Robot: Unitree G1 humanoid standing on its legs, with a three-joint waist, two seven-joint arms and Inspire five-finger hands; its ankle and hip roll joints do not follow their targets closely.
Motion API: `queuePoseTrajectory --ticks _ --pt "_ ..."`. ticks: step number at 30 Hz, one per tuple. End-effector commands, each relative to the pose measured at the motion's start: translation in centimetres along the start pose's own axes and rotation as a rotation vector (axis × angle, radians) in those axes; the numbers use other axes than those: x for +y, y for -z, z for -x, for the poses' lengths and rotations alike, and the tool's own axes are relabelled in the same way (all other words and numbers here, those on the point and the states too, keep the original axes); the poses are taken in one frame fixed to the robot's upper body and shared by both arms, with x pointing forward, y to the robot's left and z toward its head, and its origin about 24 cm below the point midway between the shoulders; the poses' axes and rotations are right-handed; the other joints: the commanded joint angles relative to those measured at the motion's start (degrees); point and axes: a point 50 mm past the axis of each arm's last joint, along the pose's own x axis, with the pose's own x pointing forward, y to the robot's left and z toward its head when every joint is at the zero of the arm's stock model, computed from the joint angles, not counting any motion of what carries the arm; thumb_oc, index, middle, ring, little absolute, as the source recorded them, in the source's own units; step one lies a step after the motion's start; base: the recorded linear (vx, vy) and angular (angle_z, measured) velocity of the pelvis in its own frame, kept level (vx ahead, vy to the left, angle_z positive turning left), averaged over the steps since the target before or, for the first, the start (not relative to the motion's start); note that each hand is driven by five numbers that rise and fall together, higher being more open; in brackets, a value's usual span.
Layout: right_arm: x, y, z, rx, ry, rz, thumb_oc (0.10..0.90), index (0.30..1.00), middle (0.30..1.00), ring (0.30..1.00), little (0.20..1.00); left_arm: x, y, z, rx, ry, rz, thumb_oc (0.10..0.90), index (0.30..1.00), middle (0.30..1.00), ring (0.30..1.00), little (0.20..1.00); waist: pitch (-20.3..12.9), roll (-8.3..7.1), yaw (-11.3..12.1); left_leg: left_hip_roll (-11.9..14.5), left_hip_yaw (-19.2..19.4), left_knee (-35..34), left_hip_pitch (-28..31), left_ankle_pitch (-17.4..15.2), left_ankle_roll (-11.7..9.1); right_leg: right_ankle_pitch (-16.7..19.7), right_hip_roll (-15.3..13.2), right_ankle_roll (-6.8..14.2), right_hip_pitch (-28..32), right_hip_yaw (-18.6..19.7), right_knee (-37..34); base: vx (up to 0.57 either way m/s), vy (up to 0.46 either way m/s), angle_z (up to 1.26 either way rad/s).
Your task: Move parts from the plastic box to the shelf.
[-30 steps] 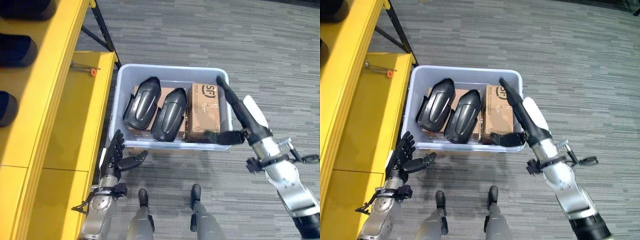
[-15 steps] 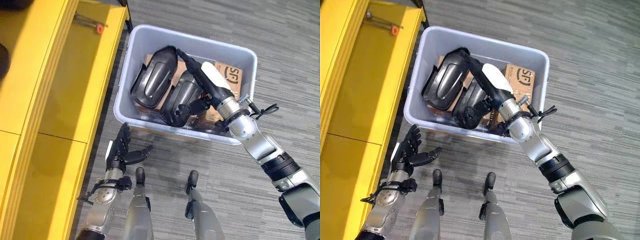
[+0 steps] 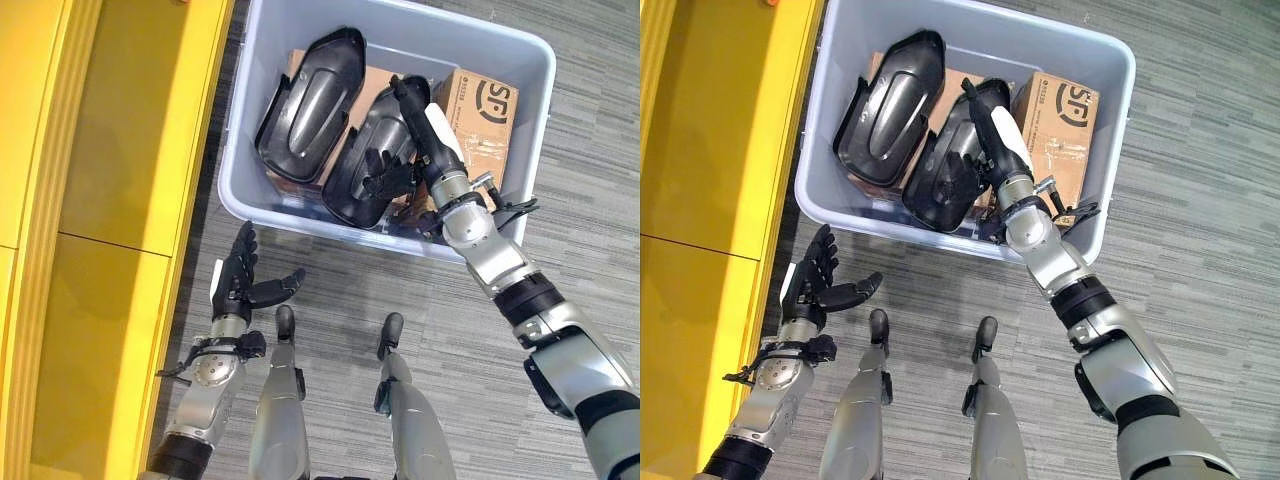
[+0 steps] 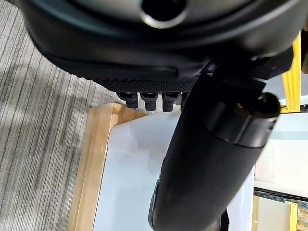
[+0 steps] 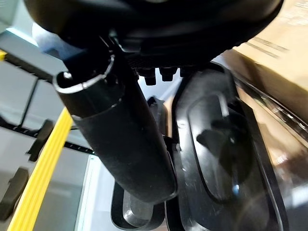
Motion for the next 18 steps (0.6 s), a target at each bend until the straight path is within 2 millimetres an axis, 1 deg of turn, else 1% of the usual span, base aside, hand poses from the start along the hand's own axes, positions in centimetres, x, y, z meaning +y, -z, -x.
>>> queuePoseTrajectory --ticks 1,3,9,15,16,18 --pt "-3.2 -7.3 -2.0 -0.264 0.121 -0.077 0.900 1.000 1.000 1.000 1.000 -0.2 -2.2 0.1 -0.115 0.025 0.025 0.900 1.000 1.000 1.000 1.000 -1.23 0.35 -1.16 0.65 0.63 4.15 -2.80 -2.80 0.64 -9.39 -4.11 4.25 5.50 3.03 6.75 0.00 0.000 0.00" --pt "-3.0 -7.2 -2.2 -0.252 0.118 -0.124 0.900 1.000 1.000 1.000 1.000 -0.3 -2.3 0.0 -0.118 0.020 0.025 0.900 1.000 1.000 1.000 1.000 -0.41 0.21 -1.26 0.68 0.41 5.41 -3.52 -3.79 0.71 -9.92 -4.02 4.14 5.14 3.12 7.53 0.00 0.000 0.00" --pt "-3.2 -7.0 -2.7 -0.221 0.123 -0.171 0.900 1.000 1.000 1.000 1.000 -0.5 -2.8 -0.3 -0.137 0.025 0.030 0.900 1.000 1.000 1.000 1.000 0.91 0.49 -1.32 0.67 -0.16 7.84 -5.77 -4.79 0.94 -10.70 -3.74 3.87 3.53 2.98 9.48 0.00 -0.004 0.01" --pt "-2.9 -7.1 -3.0 -0.205 0.116 -0.196 0.900 1.000 1.000 1.000 1.000 -0.6 -2.9 -0.4 -0.141 0.028 0.028 0.900 1.000 1.000 1.000 1.000 0.92 0.61 -1.20 0.61 -0.69 9.36 -8.72 -5.41 1.18 -10.68 -3.40 3.78 1.56 2.74 9.90 0.00 -0.010 0.04" --pt "-2.7 -7.3 -3.1 -0.210 0.108 -0.207 0.900 1.000 1.000 1.000 1.000 -0.7 -3.0 -0.5 -0.145 0.027 0.029 0.900 1.000 1.000 1.000 1.000 0.92 0.56 -1.03 0.58 -1.12 10.38 -10.21 -6.00 1.35 -10.90 -3.28 3.78 0.95 2.52 10.21 0.00 0.000 0.00" --pt "-2.6 -7.6 -3.2 -0.221 0.103 -0.206 0.900 1.000 1.000 1.000 1.000 -0.7 -3.1 -0.6 -0.148 0.027 0.026 0.900 1.000 1.000 1.000 1.000 0.93 0.60 -0.91 0.42 -1.35 10.94 -11.12 -6.27 1.46 -11.07 -3.16 3.76 0.50 2.29 10.43 0.00 0.000 0.00"
